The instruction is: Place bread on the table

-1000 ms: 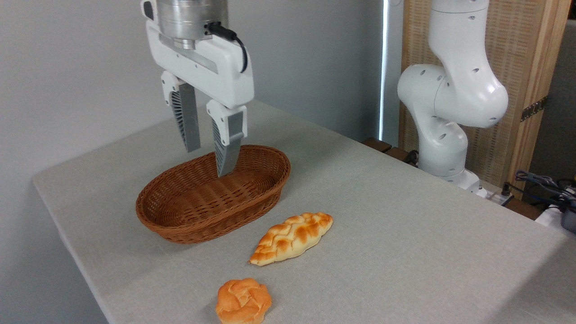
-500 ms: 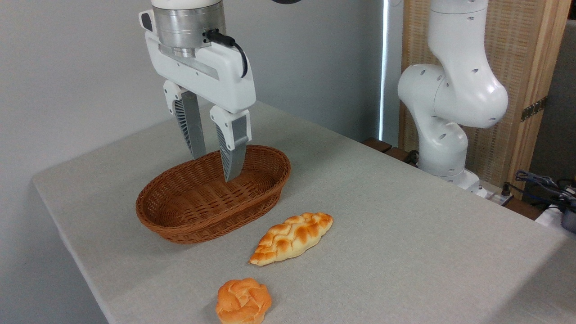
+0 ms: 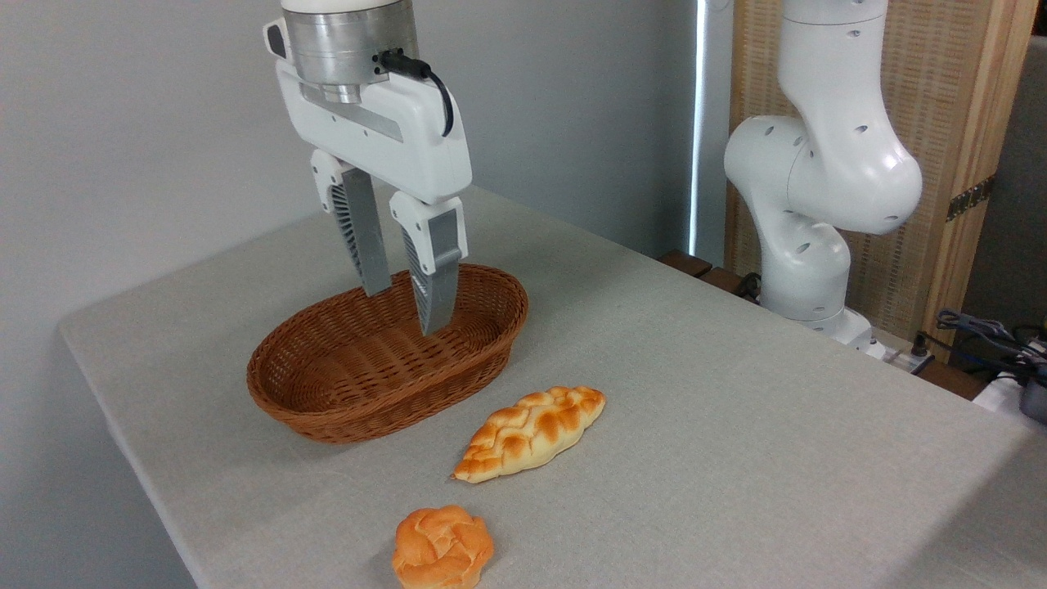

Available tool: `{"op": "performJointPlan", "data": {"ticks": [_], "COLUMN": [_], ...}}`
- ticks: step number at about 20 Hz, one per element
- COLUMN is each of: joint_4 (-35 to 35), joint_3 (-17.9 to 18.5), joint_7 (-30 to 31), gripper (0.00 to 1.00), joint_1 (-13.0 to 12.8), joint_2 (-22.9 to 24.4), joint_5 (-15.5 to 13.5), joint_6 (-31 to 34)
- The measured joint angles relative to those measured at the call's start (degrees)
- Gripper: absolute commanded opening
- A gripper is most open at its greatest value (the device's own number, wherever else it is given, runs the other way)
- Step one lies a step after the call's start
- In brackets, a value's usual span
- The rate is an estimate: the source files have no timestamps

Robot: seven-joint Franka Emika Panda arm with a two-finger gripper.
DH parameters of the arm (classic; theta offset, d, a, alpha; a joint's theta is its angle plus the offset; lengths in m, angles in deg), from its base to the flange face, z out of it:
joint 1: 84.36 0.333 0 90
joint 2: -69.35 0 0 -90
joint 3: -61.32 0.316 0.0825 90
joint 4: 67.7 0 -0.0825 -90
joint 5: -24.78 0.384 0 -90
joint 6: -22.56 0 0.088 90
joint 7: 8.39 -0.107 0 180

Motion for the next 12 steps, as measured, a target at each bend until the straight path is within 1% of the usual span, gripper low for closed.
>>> {"op": "performJointPlan", "data": {"ticks": [12], "joint_4": [0.1], "joint_3": [0.4], "joint_7": [-0.8], "gripper": [1.0], "joint_1": [0.0], "joint_2": [0.1], "joint_5": [0.6], "joint_6": [2.6]}}
